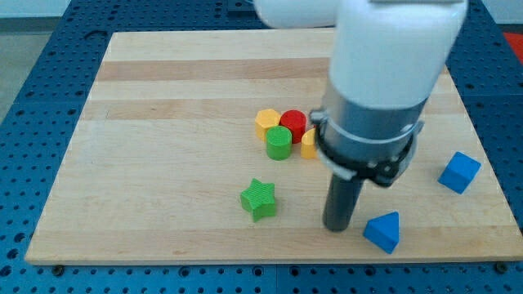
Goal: Push the blue triangle towards the bottom right corner
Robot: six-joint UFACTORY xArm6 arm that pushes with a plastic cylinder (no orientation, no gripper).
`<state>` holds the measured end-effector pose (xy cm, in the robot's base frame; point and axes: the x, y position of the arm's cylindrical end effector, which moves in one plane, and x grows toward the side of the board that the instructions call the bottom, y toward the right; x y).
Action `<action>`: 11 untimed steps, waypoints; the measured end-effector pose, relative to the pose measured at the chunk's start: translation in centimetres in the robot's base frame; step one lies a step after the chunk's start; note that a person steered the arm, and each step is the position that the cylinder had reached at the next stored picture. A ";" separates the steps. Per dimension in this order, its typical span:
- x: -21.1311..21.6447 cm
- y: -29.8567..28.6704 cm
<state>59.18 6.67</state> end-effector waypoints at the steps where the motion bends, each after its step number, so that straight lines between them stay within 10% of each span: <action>1: 1.5 -0.4; 7: 2.3 11.5; 11: 2.1 6.8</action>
<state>61.32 13.52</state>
